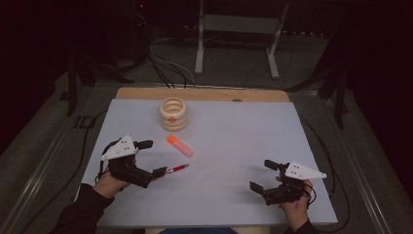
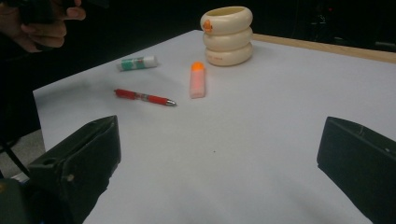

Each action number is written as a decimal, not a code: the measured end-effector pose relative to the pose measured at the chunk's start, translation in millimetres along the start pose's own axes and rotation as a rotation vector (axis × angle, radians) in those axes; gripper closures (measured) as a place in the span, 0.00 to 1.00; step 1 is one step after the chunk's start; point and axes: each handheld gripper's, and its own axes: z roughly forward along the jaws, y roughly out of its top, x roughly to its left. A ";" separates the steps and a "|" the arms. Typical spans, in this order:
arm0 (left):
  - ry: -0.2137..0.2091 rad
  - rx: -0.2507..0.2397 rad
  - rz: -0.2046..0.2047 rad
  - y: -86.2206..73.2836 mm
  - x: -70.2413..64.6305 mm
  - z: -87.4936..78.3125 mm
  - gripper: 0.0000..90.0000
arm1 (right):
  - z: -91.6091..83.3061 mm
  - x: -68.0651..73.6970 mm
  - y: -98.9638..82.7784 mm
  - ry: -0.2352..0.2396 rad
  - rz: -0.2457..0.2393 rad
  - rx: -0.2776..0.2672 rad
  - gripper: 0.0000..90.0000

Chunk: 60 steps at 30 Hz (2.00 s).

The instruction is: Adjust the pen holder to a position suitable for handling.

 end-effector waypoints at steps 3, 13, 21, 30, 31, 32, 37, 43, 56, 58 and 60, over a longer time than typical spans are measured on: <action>0.013 0.003 0.005 4.4 2.6 0.7 0.00 | -0.2 0.0 0.0 0.001 0.000 -0.003 0.00; 0.039 -0.010 -0.006 18.5 16.1 2.1 0.00 | -0.4 0.0 0.2 0.000 0.003 -0.004 0.00; 0.068 -0.007 -0.008 28.8 25.9 2.5 0.00 | -0.1 0.0 0.0 -0.002 0.000 0.000 0.00; 0.094 -0.006 -0.021 37.7 35.2 4.7 0.00 | 0.2 -0.6 0.0 -0.001 0.003 -0.001 0.00; 0.104 -0.004 -0.022 40.2 37.5 5.0 0.00 | 0.2 -0.5 -0.1 -0.001 0.004 0.000 0.00; 0.107 -0.006 -0.022 41.5 38.7 5.3 0.00 | 0.3 -0.2 -0.3 -0.001 0.003 0.003 0.00; 0.139 0.002 -0.036 45.7 45.5 9.3 0.00 | 0.3 -0.7 -0.2 0.001 0.006 0.002 0.00; 0.180 0.014 -0.055 49.0 54.4 19.3 0.00 | 0.5 -0.2 -0.2 0.003 0.004 0.000 0.00; 0.272 0.029 -0.137 52.7 73.4 38.9 0.00 | 0.6 0.6 -0.2 0.007 0.002 0.003 0.00; 0.275 0.032 -0.148 52.4 76.5 41.7 0.00 | 0.6 0.5 0.0 0.008 0.003 0.001 0.00; 0.297 0.032 -0.161 52.1 79.6 44.5 0.00 | 0.5 0.7 -0.1 0.009 0.000 0.000 0.00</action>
